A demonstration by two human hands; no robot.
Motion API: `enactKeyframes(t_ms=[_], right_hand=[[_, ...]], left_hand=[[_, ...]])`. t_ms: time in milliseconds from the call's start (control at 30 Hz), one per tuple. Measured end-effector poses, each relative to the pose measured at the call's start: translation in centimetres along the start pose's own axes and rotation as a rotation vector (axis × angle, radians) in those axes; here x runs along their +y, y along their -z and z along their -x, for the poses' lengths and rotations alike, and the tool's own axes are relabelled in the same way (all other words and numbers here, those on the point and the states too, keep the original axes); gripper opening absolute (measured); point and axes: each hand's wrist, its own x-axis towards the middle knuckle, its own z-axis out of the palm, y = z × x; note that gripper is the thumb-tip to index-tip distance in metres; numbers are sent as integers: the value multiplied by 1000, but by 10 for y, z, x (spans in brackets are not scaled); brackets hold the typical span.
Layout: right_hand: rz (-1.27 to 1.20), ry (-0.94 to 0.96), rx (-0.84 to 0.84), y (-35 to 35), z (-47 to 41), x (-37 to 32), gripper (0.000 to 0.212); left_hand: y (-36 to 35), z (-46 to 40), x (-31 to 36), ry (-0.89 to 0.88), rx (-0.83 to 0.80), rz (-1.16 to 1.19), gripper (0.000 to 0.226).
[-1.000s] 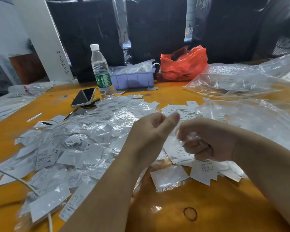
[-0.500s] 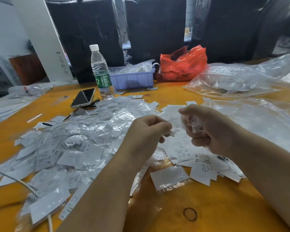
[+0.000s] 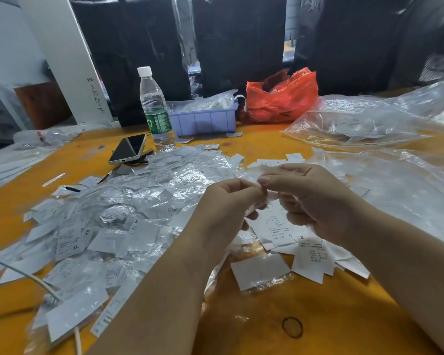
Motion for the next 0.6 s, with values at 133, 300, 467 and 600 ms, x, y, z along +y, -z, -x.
enactKeyframes(t_ms=[133, 300, 467, 600], right_hand=[[-3, 30, 78, -1, -1, 1, 7], [-85, 6, 147, 3, -2, -2, 4], [-128, -3, 135, 4, -2, -3, 12], [-169, -27, 115, 4, -2, -2, 24]], left_hand=[[0, 0, 0, -2, -2, -23, 12], [2, -2, 1, 7, 102, 82, 18], [4, -5, -1, 17, 123, 115, 28], [3, -5, -2, 49, 148, 123, 13]])
